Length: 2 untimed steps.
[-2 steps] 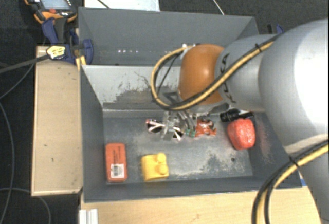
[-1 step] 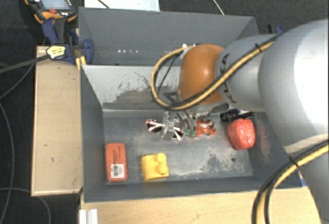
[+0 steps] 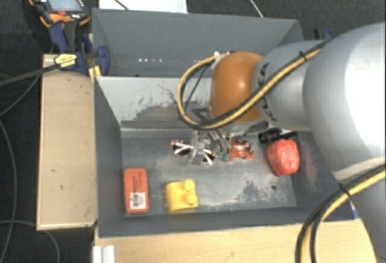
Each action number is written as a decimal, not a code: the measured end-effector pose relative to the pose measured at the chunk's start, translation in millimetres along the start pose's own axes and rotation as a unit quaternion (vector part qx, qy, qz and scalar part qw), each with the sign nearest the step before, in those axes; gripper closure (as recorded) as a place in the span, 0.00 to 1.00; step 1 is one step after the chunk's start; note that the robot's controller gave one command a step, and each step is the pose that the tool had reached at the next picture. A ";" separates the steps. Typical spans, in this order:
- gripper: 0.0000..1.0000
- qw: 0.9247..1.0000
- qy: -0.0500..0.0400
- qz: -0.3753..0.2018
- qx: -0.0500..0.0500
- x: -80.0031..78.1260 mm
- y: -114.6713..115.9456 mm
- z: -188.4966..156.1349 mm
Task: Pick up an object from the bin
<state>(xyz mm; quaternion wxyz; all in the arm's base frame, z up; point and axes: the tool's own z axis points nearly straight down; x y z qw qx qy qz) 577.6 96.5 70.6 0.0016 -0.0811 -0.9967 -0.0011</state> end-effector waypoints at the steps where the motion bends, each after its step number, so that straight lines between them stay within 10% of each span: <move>1: 1.00 1.000 0.000 0.000 0.000 0.0 0.0 0.0; 2: 1.00 1.000 0.000 0.000 0.000 0.0 0.0 0.0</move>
Offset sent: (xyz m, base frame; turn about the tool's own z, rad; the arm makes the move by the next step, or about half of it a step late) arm 0.0000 0.0000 0.0000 0.0000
